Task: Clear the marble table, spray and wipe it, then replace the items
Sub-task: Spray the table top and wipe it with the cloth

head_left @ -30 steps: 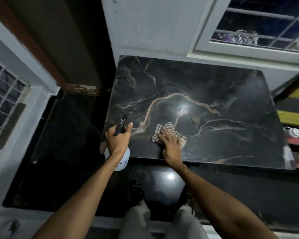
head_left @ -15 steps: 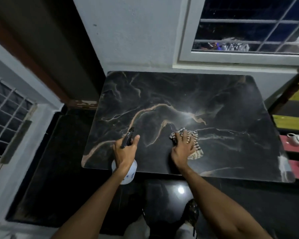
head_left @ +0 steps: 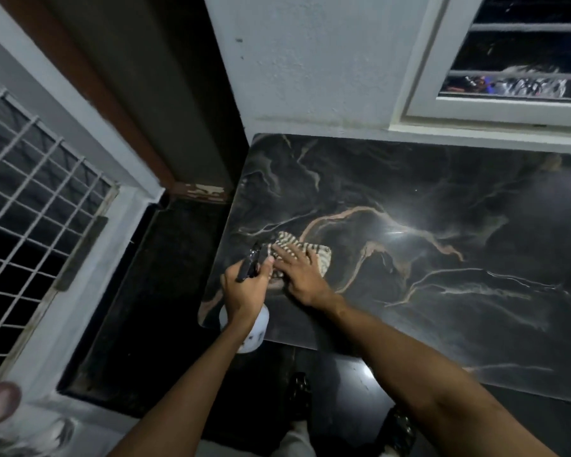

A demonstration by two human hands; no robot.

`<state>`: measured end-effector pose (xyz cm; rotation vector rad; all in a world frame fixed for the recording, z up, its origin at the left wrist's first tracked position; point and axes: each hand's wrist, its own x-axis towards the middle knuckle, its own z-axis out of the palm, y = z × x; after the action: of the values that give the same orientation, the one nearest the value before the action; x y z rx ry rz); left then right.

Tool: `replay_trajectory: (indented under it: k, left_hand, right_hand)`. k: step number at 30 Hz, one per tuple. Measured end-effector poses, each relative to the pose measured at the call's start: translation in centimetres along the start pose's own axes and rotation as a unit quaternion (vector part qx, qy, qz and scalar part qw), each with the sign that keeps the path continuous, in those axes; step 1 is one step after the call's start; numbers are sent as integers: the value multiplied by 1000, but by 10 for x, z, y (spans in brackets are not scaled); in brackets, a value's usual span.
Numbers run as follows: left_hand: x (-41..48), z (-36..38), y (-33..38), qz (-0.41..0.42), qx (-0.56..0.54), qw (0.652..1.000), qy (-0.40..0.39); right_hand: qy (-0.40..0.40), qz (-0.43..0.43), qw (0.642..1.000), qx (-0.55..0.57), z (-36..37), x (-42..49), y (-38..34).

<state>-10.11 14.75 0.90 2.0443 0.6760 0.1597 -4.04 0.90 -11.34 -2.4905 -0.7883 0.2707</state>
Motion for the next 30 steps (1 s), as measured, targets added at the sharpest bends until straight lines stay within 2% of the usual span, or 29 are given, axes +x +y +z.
replay_trajectory:
  k: [1,4,5,6,8,10,11,12,13,15,16,18,20,21,22,23,25,27,28,30]
  left_hand:
    - [9,-6,-2,-6,-8,1000,1]
    - [38,-25,-9,-6,-33,999,13]
    - [47,-28,-11,6,-25,1000,16]
    - [57,-33,-15,16,-19,999,21]
    - [73,-41,-16,29,-18,999,32]
    - [83,-46,-16,41,-14,998,39]
    - [87,-46,-17,47,-14,998,40]
    - [90,-46,-17,50,-16,998,37]
    - [90,-45,-16,52,-21,998,33]
    - [85,-40,-10,45,-27,998,18]
    - [81,-36,-6,39,-27,999,9]
    - [68,-23,3,40,-27,999,-11]
    - [52,-8,16,45,-30,998,-33]
    - [41,2,23,53,-30,997,-46]
    - [32,10,30,56,-30,996,-59]
    - [23,18,34,62,-30,995,-68]
    - [0,37,45,79,-26,993,-84]
    - [-23,59,55,88,-22,991,-102]
    - [-37,71,59,89,-16,990,-111]
    - [-61,91,65,94,-6,988,-122]
  right_hand:
    - [22,28,999,6,-5,13,7]
    - [81,207,975,18,-12,50,7]
    - [79,213,974,12,-6,59,-4]
    - [64,170,983,7,6,68,-21]
    - [-14,5,1000,-6,31,77,-57]
    - [-59,-93,994,-18,34,82,-59]
    - [-42,-82,995,-24,26,85,-49]
    - [-18,-34,999,-32,15,85,-37]
    - [15,42,999,-22,4,80,-23]
    - [93,207,974,17,-13,58,-4]
    - [113,244,963,22,-13,42,-7]
    - [94,201,975,10,-2,5,-28]
    - [22,79,996,-21,13,-38,-43]
    - [11,52,998,-35,9,-59,-34]
    - [28,58,997,-42,1,-74,-16]
    - [52,111,991,-46,-9,-86,7]
    - [101,280,954,-34,-38,-116,50]
    - [152,372,916,6,-56,-142,68]
    - [154,364,919,18,-54,-154,64]
    - [95,264,960,-8,-30,-178,39]
